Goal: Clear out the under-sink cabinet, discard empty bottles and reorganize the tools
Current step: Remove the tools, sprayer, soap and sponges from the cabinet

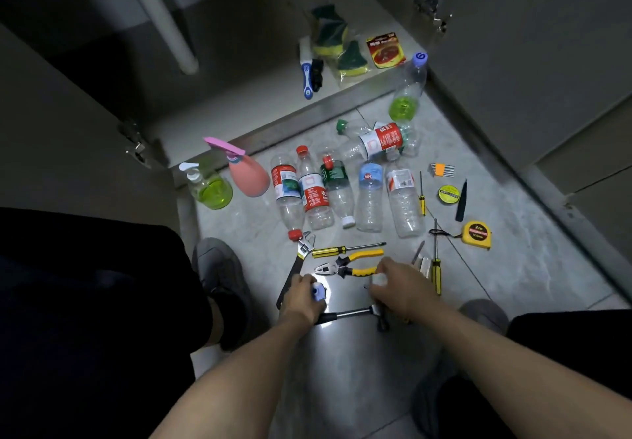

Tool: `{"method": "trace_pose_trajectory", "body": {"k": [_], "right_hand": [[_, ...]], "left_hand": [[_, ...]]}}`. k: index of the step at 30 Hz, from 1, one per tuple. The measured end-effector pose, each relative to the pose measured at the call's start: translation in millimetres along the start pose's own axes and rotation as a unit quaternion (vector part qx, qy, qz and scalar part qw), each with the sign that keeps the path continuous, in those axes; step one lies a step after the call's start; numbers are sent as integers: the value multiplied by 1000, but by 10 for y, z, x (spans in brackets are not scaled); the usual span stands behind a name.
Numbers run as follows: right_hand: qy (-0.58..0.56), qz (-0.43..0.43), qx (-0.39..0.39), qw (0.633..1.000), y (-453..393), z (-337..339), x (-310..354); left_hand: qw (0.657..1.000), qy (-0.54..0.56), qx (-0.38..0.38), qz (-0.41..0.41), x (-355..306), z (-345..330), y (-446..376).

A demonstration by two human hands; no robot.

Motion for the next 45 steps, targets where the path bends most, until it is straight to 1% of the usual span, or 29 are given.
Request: {"method": "trace_pose_trajectory", "body": {"k": [3,5,7,9,12,14,16,20,23,25,30,32,36,39,43,45], "right_hand": [[-37,-21,-11,999,-27,-335,138],[-35,-10,-33,999,-110,-494,241],[0,14,-59,998,-212,-596,328],[45,27,-68,996,-287,-670,362],[107,38,-50,992,-337,-730,328],[126,50,-32,990,-336,-761,273],[121,55,-32,991,-301,-783,217],[80,74,-79,991,-231,-694,196],[21,68,-112,991,-291,-439,239],[-15,59,-138,989,-397,-168,305],[-78,52,-186,978,-764,627,557],[-95,57,-202,973,-984,958,648],[-94,59,-232,966,-1456,1562,852],[-107,53,-250,961,-1880,1886,1050],[-117,54,-244,961,-2500,2128,1329],[-145,57,-241,958,-2804,2212,1471]], "left_hand": [[1000,7,-12,-4,78,-73,-36],[1000,12,-7,6,107,-52,-55],[1000,8,-4,26,116,4,-61],[999,12,-7,50,114,53,-50],[998,18,-13,62,92,137,-47],[997,9,-15,69,94,180,-53],[997,5,-15,76,96,182,-51],[995,-15,-49,87,-40,361,-50],[993,-25,-89,69,-239,658,-154],[994,-23,-106,33,-422,887,-266],[990,-78,-86,-84,-1006,1547,-658],[985,-89,-87,-119,-1256,1849,-904],[975,-112,-118,-154,-1710,2425,-1421],[968,-124,-137,-169,-2012,2716,-1841],[973,-83,-140,-161,-2297,2789,-2492],[975,-52,-150,-153,-2387,2787,-2783]]}}
Point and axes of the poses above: each hand's wrist, its own y-axis away from the middle knuckle, its own z-axis out of the back of the hand, x = y × z, the point moved 1 cm from there along -y, towards the middle knuckle, and after that the axes turned 4 degrees about y, right-handed, at the moved point
